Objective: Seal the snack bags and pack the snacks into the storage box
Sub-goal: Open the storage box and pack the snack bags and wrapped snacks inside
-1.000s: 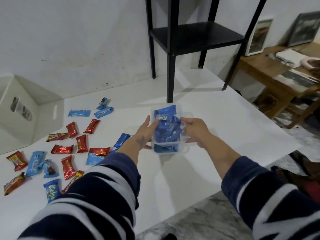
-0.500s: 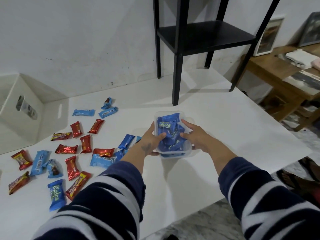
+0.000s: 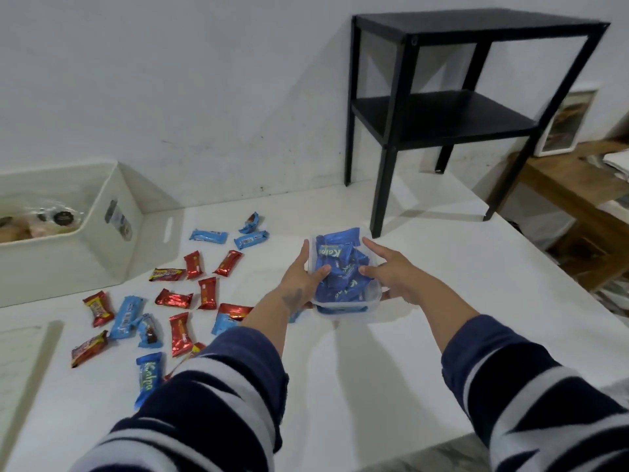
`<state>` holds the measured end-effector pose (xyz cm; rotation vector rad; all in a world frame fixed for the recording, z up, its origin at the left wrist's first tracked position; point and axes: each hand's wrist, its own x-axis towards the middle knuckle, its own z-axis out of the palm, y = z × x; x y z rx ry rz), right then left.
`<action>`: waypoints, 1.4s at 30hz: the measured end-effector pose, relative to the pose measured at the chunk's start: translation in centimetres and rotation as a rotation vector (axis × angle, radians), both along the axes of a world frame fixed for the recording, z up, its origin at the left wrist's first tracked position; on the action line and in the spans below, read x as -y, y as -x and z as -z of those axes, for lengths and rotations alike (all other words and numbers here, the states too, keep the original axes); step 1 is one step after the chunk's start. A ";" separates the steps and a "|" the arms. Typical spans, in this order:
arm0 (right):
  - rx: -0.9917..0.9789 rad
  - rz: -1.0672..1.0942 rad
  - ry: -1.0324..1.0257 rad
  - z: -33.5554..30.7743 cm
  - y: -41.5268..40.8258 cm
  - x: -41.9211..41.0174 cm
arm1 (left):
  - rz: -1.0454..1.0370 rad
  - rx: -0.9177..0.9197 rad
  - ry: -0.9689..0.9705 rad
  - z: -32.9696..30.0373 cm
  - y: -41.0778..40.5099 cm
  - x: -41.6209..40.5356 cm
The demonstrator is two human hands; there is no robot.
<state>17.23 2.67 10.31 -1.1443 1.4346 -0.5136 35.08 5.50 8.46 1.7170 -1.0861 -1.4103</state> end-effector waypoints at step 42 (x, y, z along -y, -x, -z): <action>-0.188 -0.366 0.077 -2.3 -61.8 6.8 | -0.053 0.482 -0.219 -3.7 -58.9 4.3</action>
